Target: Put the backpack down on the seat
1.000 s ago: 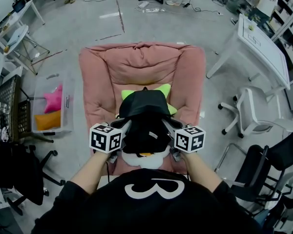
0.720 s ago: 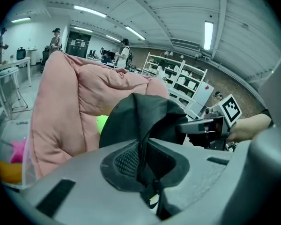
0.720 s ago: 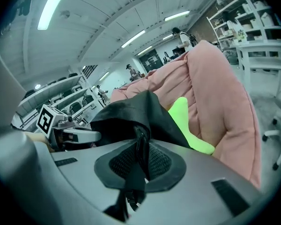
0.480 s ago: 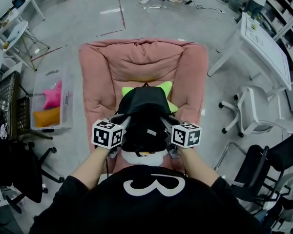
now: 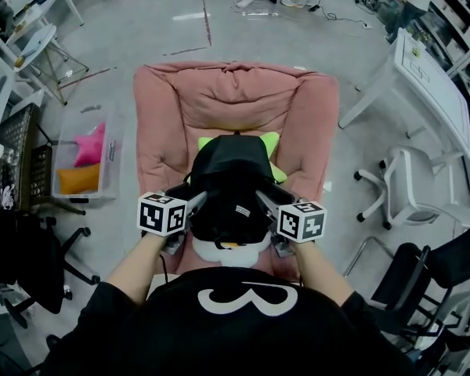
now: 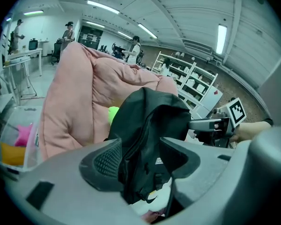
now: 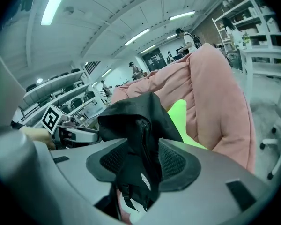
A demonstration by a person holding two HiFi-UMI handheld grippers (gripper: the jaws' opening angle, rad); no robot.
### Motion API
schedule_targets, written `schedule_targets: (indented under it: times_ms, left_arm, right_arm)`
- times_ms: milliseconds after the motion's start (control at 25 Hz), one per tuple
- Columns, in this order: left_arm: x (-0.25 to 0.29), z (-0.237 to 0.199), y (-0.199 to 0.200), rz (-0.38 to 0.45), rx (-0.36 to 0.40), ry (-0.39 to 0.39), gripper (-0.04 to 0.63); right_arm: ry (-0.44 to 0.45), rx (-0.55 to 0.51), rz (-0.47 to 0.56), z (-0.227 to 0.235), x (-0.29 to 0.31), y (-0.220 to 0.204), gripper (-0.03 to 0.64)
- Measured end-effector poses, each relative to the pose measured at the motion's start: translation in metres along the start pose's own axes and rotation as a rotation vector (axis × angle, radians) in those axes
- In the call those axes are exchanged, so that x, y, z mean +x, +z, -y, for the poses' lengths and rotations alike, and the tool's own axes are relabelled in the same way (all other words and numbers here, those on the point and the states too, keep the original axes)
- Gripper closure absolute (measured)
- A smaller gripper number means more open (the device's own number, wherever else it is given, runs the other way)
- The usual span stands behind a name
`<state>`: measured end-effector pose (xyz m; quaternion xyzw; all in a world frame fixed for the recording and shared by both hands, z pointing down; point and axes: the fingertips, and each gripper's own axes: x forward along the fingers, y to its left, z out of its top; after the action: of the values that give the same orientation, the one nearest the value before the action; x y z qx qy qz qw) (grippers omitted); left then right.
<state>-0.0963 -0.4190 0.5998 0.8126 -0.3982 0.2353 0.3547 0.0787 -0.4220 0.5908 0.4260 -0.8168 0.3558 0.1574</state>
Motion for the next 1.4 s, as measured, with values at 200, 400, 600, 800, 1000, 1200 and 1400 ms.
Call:
schedule_targets:
  times_ms: [200,400,600,800,1000,1200,1400]
  left_arm:
    - [-0.018,0.008,-0.014,0.018,-0.045,0.033,0.344]
    - [-0.046,0.046,0.002,0.106,-0.075,0.038,0.344]
    - [-0.068,0.105,0.019,0.198,-0.059,-0.044,0.345]
    - [-0.087,0.161,0.04,0.259,0.034,-0.086,0.361]
    - [-0.101,0.198,0.056,0.342,-0.047,-0.149,0.39]
    - [-0.118,0.225,0.062,0.403,-0.054,-0.177,0.579]
    - [-0.138,0.233,0.071,0.421,0.025,-0.139,0.589]
  right_arm:
    - [0.015,-0.072,-0.036,0.006,-0.024,0.0,0.431]
    - [0.075,-0.105,-0.014,-0.005,-0.067,0.013,0.433]
    - [0.23,0.018,0.062,-0.032,-0.109,0.038,0.444]
    - [0.276,-0.042,0.128,-0.047,-0.143,0.055,0.534]
    - [0.333,-0.113,0.154,-0.055,-0.16,0.06,0.612]
    - [0.392,-0.185,0.186,-0.077,-0.183,0.067,0.612]
    - [0.485,-0.205,0.226,-0.105,-0.204,0.083,0.612]
